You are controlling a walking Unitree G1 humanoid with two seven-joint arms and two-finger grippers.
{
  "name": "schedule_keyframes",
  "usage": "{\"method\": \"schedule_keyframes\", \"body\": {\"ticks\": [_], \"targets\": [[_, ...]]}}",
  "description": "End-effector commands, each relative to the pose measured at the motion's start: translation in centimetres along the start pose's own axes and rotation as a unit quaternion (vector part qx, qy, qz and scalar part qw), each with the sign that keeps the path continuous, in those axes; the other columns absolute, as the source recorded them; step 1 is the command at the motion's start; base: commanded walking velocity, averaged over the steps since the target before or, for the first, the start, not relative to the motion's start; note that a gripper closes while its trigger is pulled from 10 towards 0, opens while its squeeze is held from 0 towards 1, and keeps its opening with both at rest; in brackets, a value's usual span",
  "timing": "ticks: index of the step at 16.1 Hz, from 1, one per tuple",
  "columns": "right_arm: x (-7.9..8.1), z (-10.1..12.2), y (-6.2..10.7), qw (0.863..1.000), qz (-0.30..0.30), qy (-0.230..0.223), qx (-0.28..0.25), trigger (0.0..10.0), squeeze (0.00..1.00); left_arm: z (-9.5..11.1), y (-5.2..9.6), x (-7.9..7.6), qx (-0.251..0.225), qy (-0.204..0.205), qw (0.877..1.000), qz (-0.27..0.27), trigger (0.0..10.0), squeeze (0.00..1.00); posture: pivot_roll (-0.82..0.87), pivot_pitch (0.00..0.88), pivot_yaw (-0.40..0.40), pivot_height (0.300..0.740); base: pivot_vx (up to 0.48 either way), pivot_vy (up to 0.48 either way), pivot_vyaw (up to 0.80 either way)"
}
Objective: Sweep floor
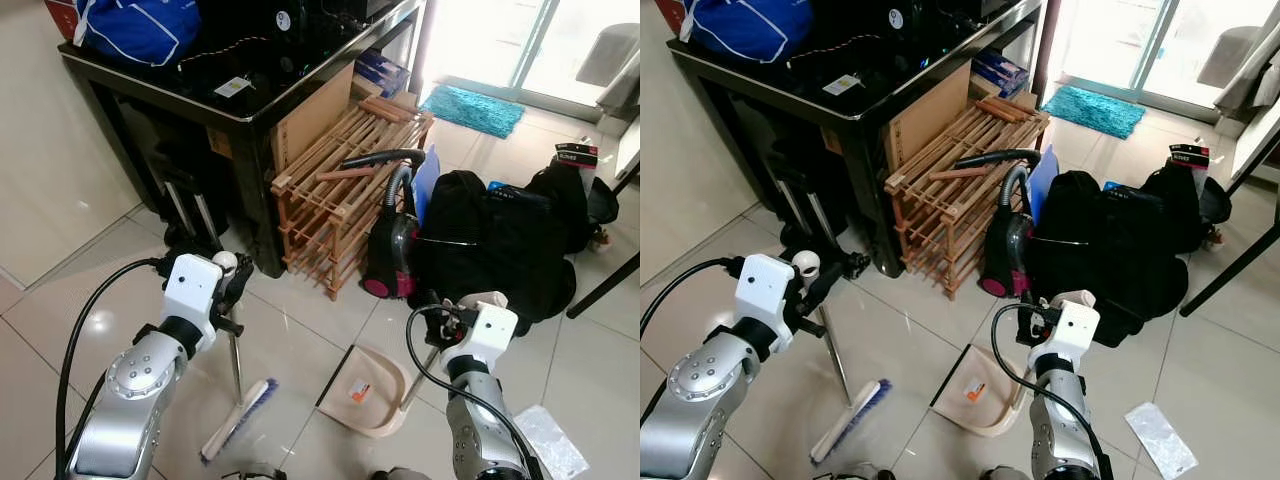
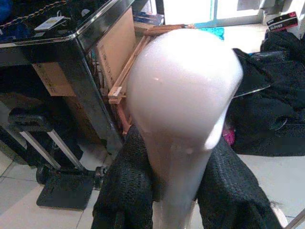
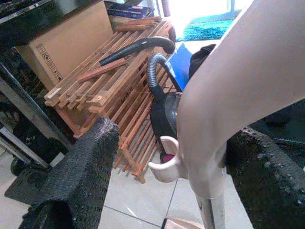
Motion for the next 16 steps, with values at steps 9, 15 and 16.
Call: {"method": "schedule_keyframes", "body": {"ticks": [9,15,16], "targets": [[-0.07,0.39,-0.55,1.000,-0.009,0.003,-0.016,4.5,0.00,0.44,0.03,0.37,-0.009,-0.009,1.000,0.003,10.0,0.00,0.08,0.072,0.050,0.740,0.000,0.000,0.00],[-0.20,0.30,-0.55,1.000,-0.013,0.003,-0.016,0.0,0.00,0.39,0.00,0.34,-0.008,-0.009,1.000,0.002,10.0,0.00,0.08,0.076,0.051,0.740,0.000,0.000,0.00],[-0.21,0.29,-0.57,1.000,-0.014,0.003,-0.016,0.0,0.00,0.39,-0.01,0.37,-0.008,-0.009,1.000,0.002,10.0,0.00,0.08,0.076,0.051,0.740,0.000,0.000,0.00]]}}
Point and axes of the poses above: a point about 5 cm out from each wrist's last joint towards the gripper, its own y axis pointing back from the gripper into the wrist, its own z axis along the axis of the wrist's last joint, x = y × z, the point moved 2 cm from there along -y, pointing out of the wrist towards the gripper, and after that the axes turned 2 degrees about y, right-handed, at the moved point
